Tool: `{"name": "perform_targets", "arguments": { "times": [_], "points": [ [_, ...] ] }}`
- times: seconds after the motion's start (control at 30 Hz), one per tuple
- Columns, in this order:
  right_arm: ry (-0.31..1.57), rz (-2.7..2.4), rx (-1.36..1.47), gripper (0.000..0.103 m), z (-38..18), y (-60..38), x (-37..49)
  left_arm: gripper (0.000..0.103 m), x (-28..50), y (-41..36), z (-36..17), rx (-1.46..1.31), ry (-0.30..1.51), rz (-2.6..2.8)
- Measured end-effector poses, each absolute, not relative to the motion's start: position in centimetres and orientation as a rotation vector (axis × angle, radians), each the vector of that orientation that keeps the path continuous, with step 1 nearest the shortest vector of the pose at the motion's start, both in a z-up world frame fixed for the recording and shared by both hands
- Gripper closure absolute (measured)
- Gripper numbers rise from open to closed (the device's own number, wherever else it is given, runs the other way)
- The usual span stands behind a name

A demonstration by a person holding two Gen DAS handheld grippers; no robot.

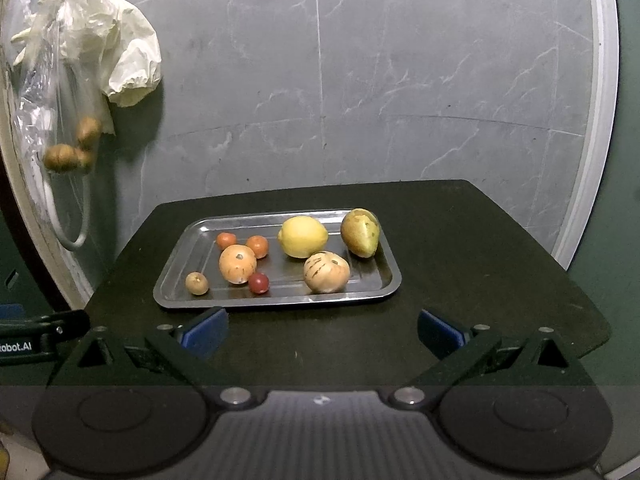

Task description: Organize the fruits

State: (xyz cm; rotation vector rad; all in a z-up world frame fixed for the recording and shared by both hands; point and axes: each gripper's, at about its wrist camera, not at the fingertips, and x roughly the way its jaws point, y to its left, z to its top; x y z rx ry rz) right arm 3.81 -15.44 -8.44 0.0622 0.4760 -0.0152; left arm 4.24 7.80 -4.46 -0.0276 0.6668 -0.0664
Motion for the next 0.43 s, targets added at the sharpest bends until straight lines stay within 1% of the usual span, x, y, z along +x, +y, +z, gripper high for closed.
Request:
{"name": "perform_targets", "arguments": {
  "times": [0.43],
  "points": [
    [0.490, -0.023, 0.069, 0.000, -8.6, -15.6, 5.3, 0.001, 5.9, 7.6, -4.6, -0.020, 0.679, -0.072]
  ]
}}
